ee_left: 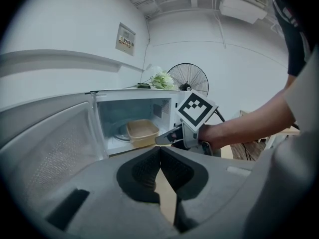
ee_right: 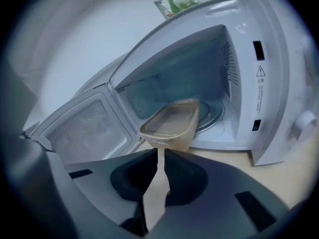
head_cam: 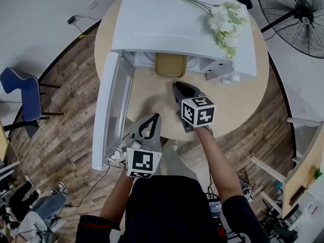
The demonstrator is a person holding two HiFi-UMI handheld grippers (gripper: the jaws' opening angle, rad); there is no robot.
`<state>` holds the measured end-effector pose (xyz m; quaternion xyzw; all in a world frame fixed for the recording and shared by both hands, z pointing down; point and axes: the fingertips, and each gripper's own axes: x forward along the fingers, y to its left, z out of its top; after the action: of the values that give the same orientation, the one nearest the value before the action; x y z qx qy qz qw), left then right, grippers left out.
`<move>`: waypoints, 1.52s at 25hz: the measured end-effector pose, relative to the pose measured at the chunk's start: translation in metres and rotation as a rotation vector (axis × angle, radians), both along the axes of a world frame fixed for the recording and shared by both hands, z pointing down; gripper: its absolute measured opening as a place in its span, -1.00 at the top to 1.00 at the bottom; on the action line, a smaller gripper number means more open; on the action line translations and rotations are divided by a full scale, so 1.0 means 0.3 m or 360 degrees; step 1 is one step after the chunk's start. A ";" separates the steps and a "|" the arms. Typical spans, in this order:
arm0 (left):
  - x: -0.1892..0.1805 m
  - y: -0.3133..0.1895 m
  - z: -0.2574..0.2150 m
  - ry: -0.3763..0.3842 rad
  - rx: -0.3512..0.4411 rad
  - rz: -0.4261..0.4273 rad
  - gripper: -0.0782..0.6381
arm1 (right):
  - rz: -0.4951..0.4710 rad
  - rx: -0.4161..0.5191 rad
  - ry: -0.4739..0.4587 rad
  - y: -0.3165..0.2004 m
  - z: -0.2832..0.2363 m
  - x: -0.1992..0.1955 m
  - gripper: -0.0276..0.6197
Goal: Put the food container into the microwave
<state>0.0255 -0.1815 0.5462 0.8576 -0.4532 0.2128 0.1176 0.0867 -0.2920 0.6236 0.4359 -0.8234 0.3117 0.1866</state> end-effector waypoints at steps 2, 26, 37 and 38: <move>-0.001 -0.001 -0.003 0.0003 0.0007 0.0005 0.73 | -0.0028 0.0045 0.0108 -0.007 0.003 -0.006 0.82; -0.070 -0.050 0.046 -0.0012 -0.0067 -0.0031 0.73 | 0.0000 0.0141 0.0291 -0.223 0.033 -0.019 0.88; -0.119 -0.096 0.015 -0.0016 -0.0024 -0.0067 0.73 | 0.0012 0.0116 0.0285 -0.218 0.034 -0.012 0.88; -0.127 -0.101 0.006 -0.0015 -0.0020 -0.0068 0.73 | 0.0005 0.0121 0.0286 -0.206 0.026 -0.010 0.88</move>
<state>-0.0125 -0.2118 0.5481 0.8459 -0.4707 0.2171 0.1254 0.0836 -0.3539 0.6314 0.4701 -0.8139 0.2401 0.2426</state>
